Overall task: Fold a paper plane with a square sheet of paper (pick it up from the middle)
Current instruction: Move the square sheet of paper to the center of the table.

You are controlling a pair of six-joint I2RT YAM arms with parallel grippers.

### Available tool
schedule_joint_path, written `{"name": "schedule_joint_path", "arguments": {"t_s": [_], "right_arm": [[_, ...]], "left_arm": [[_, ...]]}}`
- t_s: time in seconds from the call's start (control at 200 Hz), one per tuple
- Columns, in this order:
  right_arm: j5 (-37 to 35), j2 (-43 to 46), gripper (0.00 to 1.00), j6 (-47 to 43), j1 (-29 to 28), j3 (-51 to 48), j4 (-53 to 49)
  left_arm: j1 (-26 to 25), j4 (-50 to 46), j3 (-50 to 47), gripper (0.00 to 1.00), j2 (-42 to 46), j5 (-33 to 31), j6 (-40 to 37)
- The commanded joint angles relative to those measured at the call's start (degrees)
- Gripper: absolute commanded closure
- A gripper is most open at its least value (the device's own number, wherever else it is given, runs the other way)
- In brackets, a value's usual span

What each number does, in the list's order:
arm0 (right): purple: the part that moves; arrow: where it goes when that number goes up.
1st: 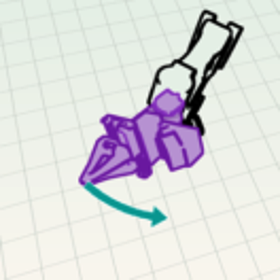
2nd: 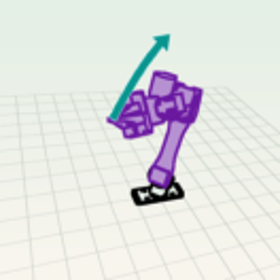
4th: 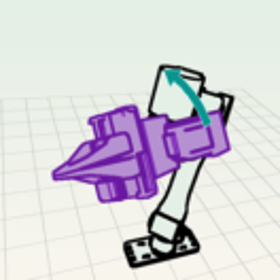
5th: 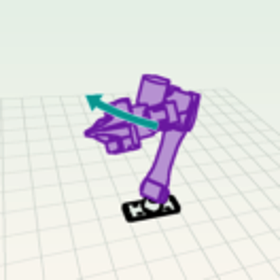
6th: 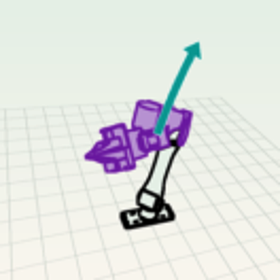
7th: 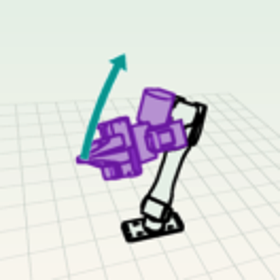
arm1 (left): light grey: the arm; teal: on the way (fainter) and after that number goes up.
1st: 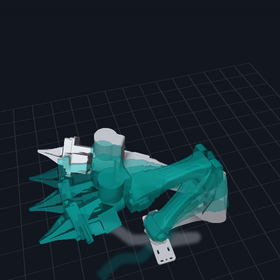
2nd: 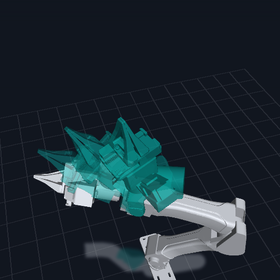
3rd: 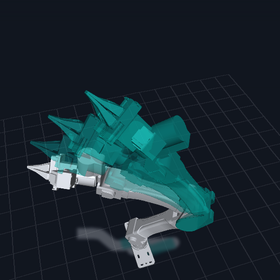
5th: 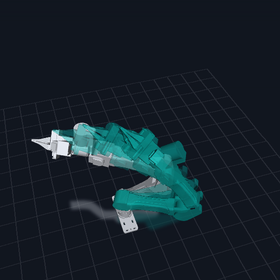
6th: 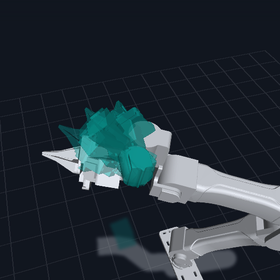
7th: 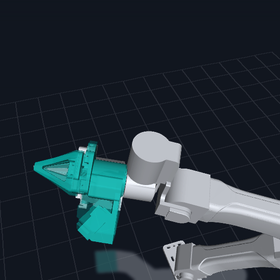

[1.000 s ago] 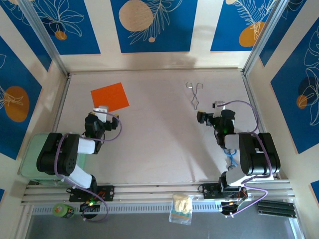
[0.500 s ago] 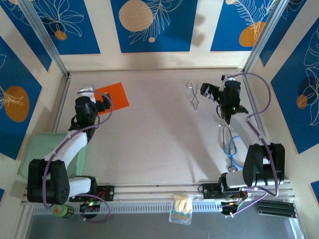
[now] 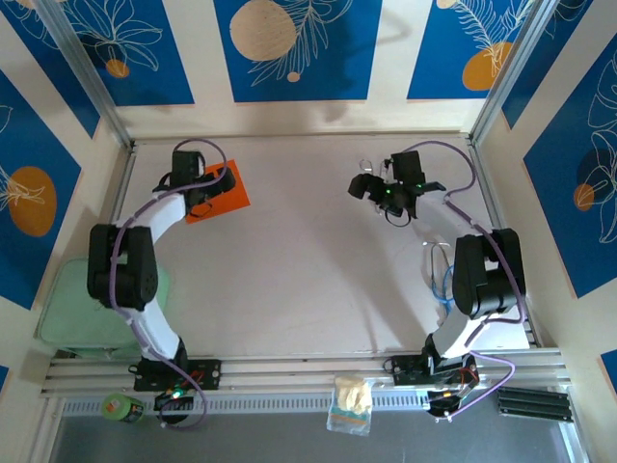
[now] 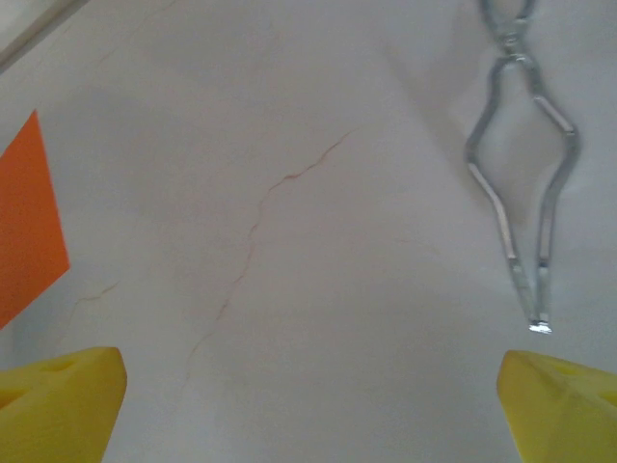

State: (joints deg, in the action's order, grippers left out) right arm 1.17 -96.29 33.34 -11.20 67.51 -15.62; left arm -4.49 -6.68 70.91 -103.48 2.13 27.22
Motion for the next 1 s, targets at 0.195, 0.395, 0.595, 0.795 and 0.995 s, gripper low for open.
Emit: {"name": "schedule_joint_path", "arguments": {"t_s": [0.195,0.395,0.595,0.795,0.995], "right_arm": [[5.44,-2.45,0.0,1.99,-2.15,3.16,-0.9],[5.58,-3.43,0.0,2.26,-2.87,3.73,-0.95],[4.85,-4.21,0.0,2.86,-3.2,4.1,-1.44],[4.01,-4.79,0.0,3.67,-3.16,4.21,-2.04],[3.87,-5.31,0.01,4.15,-3.2,4.05,-2.31]], "left_arm": [[0.54,-14.45,14.36,0.0,-13.71,0.52,0.68],[0.31,-16.42,15.92,0.0,-16.92,3.44,-0.69],[-0.85,-17.92,13.64,0.0,-17.01,4.41,-1.62],[-3.09,-20.13,8.5,0.02,-15.71,7.57,-1.38],[-10.6,-21.6,0.79,0.01,-10.51,10.9,2.11]]}}
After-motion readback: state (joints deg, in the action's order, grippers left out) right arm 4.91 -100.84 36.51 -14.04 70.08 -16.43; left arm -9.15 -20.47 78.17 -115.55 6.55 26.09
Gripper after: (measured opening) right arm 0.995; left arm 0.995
